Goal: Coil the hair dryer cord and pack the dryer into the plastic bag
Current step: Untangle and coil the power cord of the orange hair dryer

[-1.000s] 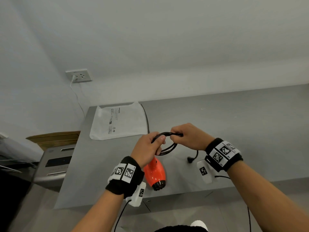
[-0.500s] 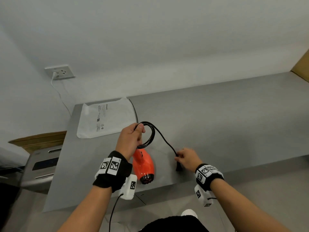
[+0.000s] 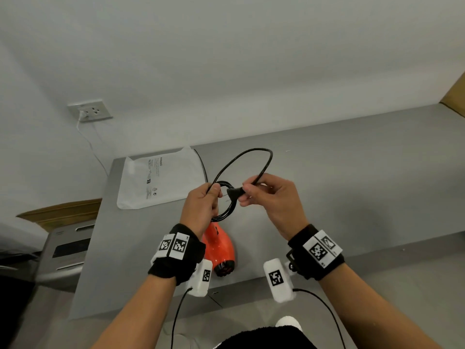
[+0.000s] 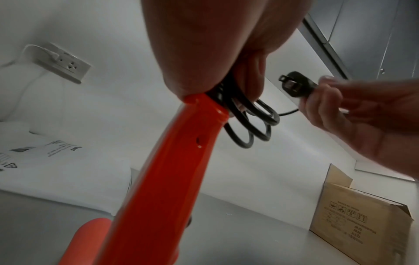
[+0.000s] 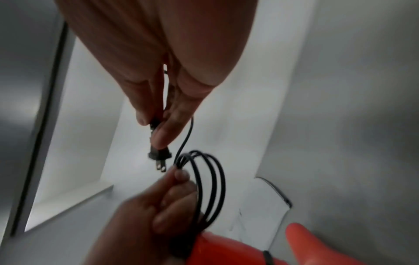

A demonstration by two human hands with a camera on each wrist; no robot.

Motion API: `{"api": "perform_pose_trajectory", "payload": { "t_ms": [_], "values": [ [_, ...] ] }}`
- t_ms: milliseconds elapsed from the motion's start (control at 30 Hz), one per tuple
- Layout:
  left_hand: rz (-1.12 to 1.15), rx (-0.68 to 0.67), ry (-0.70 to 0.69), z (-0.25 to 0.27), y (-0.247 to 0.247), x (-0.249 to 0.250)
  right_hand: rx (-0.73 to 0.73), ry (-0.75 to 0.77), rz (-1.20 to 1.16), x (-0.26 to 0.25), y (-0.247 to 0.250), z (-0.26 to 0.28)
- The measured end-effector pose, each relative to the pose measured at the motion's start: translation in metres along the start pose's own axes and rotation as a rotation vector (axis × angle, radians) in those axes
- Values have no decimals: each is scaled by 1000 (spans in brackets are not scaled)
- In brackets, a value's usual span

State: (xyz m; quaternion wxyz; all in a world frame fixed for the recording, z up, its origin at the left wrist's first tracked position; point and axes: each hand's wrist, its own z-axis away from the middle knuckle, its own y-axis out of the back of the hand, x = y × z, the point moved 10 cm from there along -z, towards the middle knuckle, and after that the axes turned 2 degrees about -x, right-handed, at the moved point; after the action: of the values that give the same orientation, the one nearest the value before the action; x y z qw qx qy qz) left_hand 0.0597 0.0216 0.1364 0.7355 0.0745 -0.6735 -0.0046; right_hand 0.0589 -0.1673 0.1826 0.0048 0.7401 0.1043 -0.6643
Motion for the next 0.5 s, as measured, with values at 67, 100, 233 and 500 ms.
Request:
{"api": "perform_pose_trajectory", "payload": {
  "t_ms": [67,100,233,500],
  "values": [
    [31,9,10,0,0,-1,3,92,220,-3,-14,-2],
    [49,21,16,0,2,-2,8,142,328,-1,-19,-4],
    [35,50,22,2,9,-3,-10,378,617,-2,-34,-3],
    [4,-62,24,8,-7,-1,-83,-3,344,60,-32,-18]
  ]
}}
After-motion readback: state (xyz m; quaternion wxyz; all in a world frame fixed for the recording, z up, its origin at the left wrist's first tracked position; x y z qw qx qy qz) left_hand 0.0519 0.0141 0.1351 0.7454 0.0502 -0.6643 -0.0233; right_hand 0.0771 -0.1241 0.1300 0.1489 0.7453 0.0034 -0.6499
